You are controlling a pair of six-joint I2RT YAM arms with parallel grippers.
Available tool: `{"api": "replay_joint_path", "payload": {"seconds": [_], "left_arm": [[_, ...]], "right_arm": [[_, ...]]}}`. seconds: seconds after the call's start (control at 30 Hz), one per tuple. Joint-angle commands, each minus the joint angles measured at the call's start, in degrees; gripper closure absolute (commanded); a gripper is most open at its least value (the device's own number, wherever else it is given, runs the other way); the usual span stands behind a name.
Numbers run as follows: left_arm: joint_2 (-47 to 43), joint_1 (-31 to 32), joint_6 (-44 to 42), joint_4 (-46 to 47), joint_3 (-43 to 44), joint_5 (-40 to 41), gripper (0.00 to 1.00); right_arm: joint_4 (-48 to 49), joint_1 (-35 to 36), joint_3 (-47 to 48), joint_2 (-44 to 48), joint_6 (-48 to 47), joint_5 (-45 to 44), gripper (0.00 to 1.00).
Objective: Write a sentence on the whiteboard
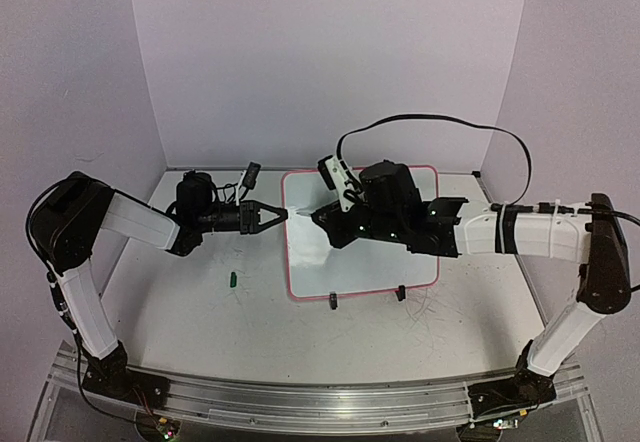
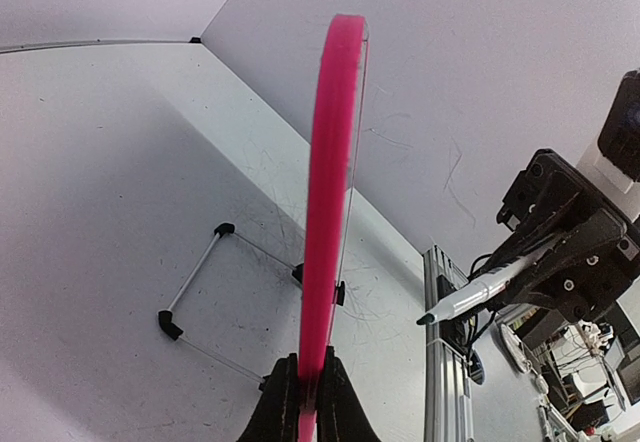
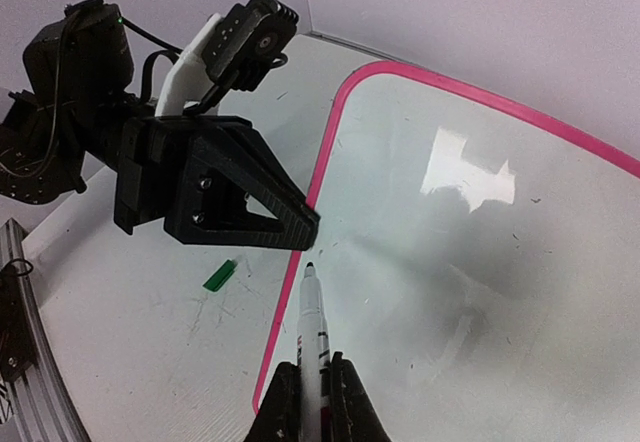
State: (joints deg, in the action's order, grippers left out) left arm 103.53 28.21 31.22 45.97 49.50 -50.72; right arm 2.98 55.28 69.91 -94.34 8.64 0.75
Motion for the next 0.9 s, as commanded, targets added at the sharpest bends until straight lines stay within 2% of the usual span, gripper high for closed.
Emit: {"api": "replay_joint_path", "payload": {"seconds": [0.0,0.87], "left_arm": [[-2.0,0.5,-0.4,1.0,-0.6,0.8,1.0],[-1.9,0.9,-0.4,1.1,-0.6,0.9,1.0]], "right_arm": [[1.8,0.2,1.4,-0.4,0.9,-3.7,1.0],[2.5,0.3,1.8,-3.0,2.7,-5.2,1.0]]}}
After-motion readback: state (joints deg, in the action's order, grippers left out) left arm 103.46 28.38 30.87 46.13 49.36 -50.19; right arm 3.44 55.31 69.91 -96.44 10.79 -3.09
